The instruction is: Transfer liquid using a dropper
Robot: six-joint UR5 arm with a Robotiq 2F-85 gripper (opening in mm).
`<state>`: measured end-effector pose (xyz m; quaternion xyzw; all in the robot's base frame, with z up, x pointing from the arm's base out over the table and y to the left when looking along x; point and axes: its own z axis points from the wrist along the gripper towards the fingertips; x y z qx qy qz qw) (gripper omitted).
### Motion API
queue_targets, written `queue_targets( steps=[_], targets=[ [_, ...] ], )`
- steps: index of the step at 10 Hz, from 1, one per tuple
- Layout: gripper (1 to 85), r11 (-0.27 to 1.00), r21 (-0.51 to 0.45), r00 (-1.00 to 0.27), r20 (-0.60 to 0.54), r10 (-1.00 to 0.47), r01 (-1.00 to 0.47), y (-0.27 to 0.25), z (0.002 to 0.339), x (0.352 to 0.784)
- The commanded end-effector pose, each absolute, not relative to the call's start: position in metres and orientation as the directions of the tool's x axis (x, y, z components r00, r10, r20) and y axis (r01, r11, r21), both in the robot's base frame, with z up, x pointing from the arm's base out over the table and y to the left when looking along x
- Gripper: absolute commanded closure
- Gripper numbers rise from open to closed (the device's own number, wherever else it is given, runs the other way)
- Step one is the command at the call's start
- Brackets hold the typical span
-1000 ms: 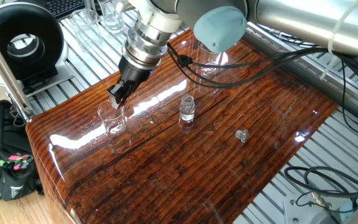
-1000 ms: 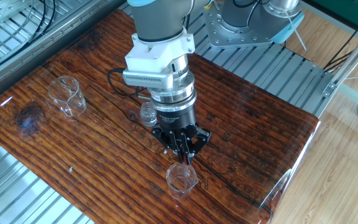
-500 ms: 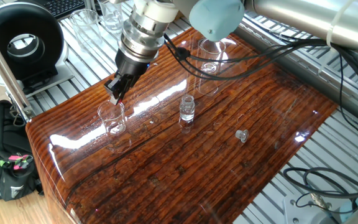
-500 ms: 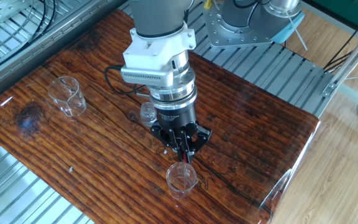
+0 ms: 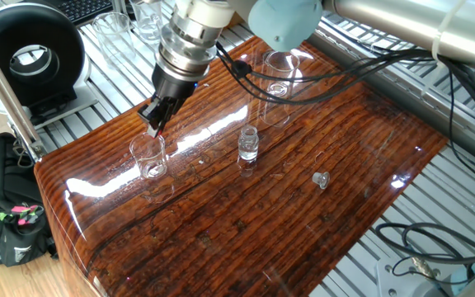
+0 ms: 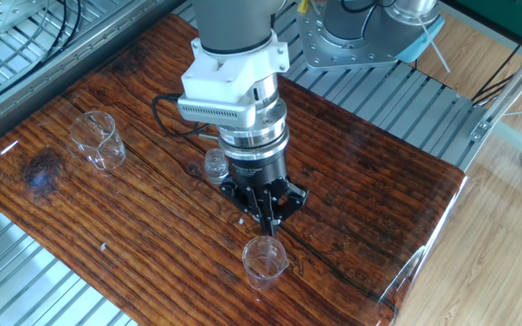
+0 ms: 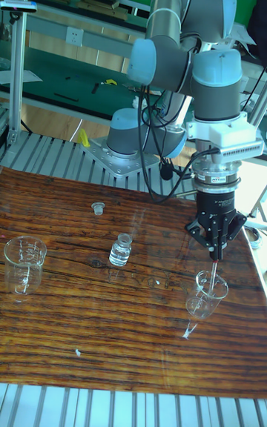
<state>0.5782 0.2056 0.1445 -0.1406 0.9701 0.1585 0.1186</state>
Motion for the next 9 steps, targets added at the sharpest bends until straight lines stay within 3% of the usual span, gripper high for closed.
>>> queue_targets(
  steps=[1,2,9],
  targets=[
    [79.7,0.912,0.288,-0.938,-0.273,-0.212,-0.290,0.2094,0.1508,0.5803],
    [83.7,0.913,0.293,-0.941,-0.268,-0.206,-0.283,0.2109,0.1520,0.5798],
    [84.0,0.911,0.293,-0.941,-0.258,-0.218,-0.291,0.2128,0.1567,0.5763]
  ],
)
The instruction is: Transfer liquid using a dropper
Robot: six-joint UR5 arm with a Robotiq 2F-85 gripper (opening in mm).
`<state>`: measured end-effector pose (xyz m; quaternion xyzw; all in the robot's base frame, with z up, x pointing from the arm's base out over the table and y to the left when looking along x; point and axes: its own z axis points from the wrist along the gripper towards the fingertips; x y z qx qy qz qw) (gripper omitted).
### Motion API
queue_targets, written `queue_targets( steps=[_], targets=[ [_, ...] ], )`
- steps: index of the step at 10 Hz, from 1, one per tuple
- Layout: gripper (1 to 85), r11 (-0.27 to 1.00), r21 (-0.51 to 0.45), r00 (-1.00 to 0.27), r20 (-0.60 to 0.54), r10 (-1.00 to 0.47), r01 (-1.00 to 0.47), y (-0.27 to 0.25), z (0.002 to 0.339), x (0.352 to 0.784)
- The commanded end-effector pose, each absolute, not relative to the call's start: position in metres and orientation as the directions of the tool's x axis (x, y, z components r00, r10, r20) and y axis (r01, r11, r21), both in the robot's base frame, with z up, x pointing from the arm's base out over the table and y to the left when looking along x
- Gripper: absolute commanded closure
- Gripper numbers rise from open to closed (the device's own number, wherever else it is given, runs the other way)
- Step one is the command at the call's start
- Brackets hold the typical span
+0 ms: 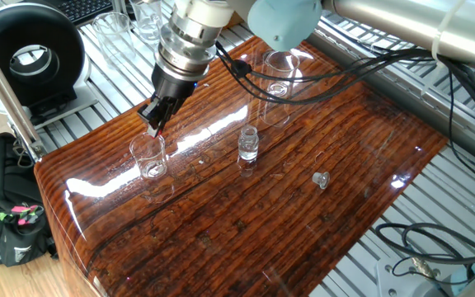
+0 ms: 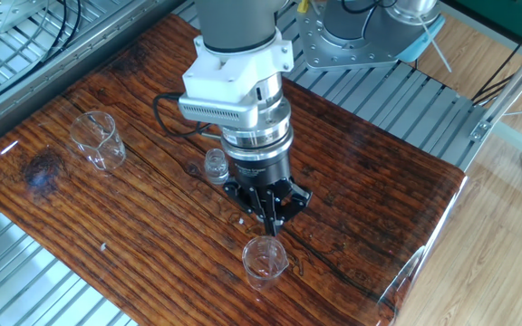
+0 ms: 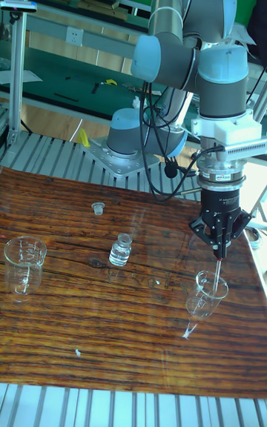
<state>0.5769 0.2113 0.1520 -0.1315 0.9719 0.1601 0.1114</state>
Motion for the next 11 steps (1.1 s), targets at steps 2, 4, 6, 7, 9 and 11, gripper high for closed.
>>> queue_targets(
  steps=[2,4,6,7,9,11],
  targets=[
    [84.0,0.914,0.286,-0.943,-0.248,-0.220,-0.288,0.212,0.157,0.574],
    [84.0,0.920,0.248,-0.937,-0.254,-0.241,-0.304,0.206,0.157,0.574],
    [84.0,0.917,0.239,-0.931,-0.258,-0.257,-0.319,0.202,0.160,0.572],
    [84.0,0.915,0.241,-0.930,-0.260,-0.259,-0.322,0.203,0.162,0.570],
    [84.0,0.914,0.243,-0.927,-0.269,-0.260,-0.326,0.204,0.170,0.567],
    [84.0,0.913,0.246,-0.927,-0.273,-0.257,-0.326,0.206,0.178,0.565]
  ],
)
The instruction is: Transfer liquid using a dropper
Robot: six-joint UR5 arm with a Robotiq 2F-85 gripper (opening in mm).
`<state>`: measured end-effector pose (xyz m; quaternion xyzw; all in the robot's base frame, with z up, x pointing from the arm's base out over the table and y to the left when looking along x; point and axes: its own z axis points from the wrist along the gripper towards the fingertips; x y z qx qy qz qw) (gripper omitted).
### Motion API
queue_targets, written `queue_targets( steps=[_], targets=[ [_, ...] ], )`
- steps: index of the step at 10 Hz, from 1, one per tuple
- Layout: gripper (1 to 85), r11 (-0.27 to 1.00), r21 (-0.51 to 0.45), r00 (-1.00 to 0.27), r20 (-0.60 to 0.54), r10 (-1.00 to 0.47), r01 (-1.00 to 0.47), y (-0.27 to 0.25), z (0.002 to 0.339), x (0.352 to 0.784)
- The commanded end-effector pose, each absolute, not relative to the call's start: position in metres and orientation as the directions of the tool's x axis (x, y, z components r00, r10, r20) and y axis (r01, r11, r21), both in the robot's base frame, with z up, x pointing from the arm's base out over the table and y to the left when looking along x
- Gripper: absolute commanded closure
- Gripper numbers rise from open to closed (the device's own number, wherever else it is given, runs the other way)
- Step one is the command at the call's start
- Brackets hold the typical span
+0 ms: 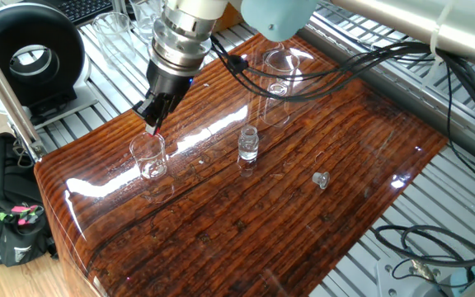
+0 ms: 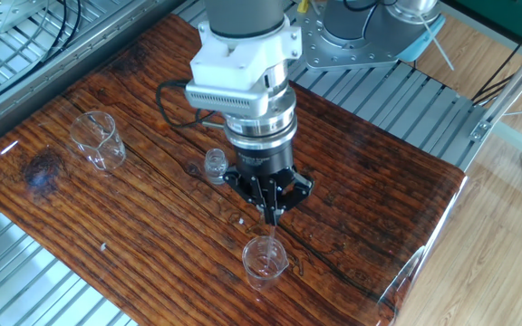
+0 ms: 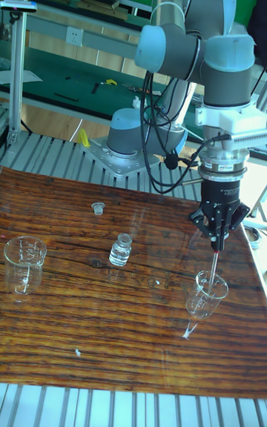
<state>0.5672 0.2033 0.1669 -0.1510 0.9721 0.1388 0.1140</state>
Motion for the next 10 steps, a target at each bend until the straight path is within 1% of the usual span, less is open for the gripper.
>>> queue_targets(
  steps=[1,6,9,10],
  targets=[
    [84.0,0.915,0.232,-0.926,-0.272,-0.264,-0.329,0.204,0.180,0.565],
    [84.0,0.909,0.253,-0.923,-0.284,-0.257,-0.331,0.202,0.200,0.550],
    [84.0,0.908,0.263,-0.927,-0.276,-0.253,-0.326,0.204,0.200,0.549],
    [84.0,0.902,0.286,-0.928,-0.284,-0.242,-0.323,0.210,0.203,0.550]
  ],
)
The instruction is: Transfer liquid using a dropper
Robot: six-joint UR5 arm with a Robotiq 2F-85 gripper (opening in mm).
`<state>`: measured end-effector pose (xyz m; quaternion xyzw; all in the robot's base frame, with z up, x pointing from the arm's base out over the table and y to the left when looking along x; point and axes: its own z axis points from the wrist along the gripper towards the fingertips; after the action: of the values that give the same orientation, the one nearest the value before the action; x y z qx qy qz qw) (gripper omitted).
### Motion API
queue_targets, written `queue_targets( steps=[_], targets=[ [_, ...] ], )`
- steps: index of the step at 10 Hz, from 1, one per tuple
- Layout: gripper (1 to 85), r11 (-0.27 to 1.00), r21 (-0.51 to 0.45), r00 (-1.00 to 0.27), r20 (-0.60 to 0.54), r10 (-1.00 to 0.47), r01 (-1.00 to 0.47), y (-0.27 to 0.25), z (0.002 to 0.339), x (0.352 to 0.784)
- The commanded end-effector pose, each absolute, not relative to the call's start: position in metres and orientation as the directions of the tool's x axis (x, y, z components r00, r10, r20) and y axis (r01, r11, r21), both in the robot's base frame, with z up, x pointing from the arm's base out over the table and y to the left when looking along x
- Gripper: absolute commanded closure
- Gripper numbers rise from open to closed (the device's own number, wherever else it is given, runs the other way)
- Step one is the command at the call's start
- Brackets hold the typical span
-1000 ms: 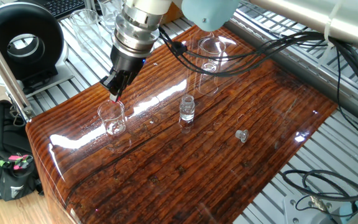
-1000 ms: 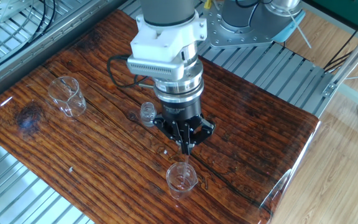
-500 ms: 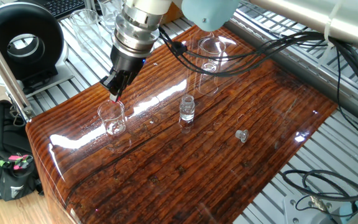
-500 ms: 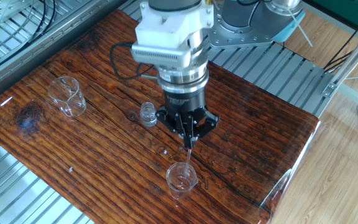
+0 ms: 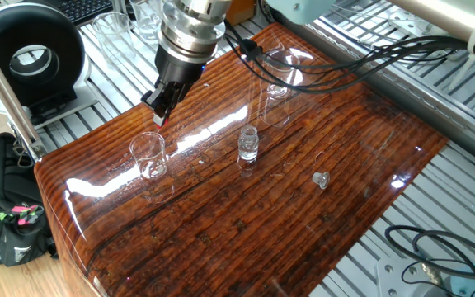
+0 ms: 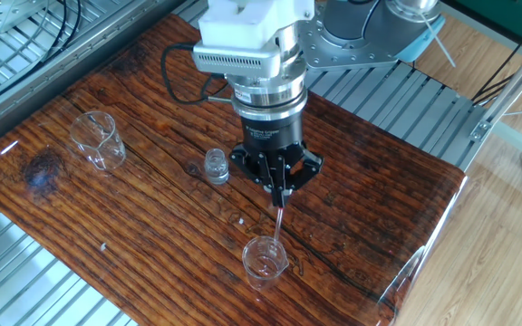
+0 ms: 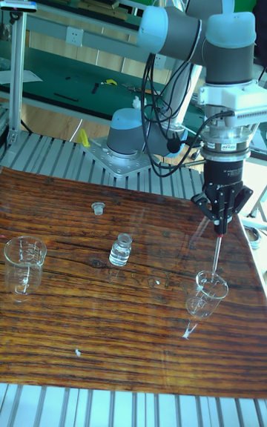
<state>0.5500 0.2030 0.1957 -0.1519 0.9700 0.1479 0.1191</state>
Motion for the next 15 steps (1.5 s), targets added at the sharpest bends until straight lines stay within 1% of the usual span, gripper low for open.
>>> queue_targets(
  steps=[1,3,6,8,13,14,15],
  targets=[
    [84.0,0.903,0.279,-0.925,-0.292,-0.245,-0.327,0.208,0.203,0.552],
    [84.0,0.914,0.265,-0.937,-0.252,-0.242,-0.307,0.200,0.200,0.542],
    [84.0,0.915,0.261,-0.936,-0.255,-0.241,-0.307,0.192,0.205,0.532],
    [84.0,0.918,0.255,-0.936,-0.262,-0.237,-0.304,0.192,0.205,0.532],
    [84.0,0.912,0.263,-0.919,-0.324,-0.223,-0.314,0.206,0.204,0.565],
    [84.0,0.916,0.178,-0.893,-0.350,-0.282,-0.359,0.191,0.199,0.578],
    [84.0,0.917,0.198,-0.896,-0.360,-0.262,-0.347,0.198,0.201,0.579]
  ],
)
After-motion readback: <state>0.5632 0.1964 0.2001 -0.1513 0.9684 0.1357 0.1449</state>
